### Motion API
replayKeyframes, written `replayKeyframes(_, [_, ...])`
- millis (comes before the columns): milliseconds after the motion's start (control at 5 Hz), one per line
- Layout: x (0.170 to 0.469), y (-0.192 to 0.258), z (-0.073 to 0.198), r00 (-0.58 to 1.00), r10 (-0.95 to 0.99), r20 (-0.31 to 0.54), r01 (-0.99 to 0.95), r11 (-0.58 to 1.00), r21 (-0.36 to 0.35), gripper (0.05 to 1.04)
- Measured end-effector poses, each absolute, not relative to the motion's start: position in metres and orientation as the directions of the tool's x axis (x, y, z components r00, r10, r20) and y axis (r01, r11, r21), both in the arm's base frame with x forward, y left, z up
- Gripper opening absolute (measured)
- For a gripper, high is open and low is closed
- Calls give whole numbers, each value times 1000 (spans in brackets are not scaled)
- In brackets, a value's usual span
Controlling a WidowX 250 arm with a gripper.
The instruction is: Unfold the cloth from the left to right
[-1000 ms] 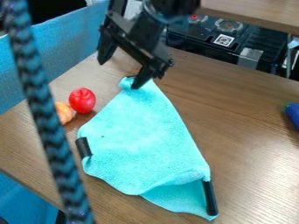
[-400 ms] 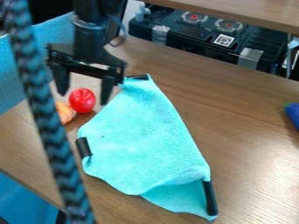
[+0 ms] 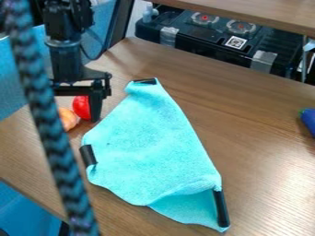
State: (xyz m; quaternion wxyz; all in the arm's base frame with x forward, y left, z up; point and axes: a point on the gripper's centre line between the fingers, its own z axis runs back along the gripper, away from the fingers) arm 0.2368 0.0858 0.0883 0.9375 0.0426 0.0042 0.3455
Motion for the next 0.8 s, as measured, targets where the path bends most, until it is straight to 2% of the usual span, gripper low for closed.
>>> replayKeyframes(200, [229,97,70,733,679,-27,-679,734,24,999])
replayKeyframes(400, [228,99,55,738,675,-3,-675,738,13,999])
replayKeyframes(600, [227,104,44,749,663,-3,-663,748,-28,999])
replayKeyframes(800, [226,100,42,781,624,-23,-622,774,-117,999])
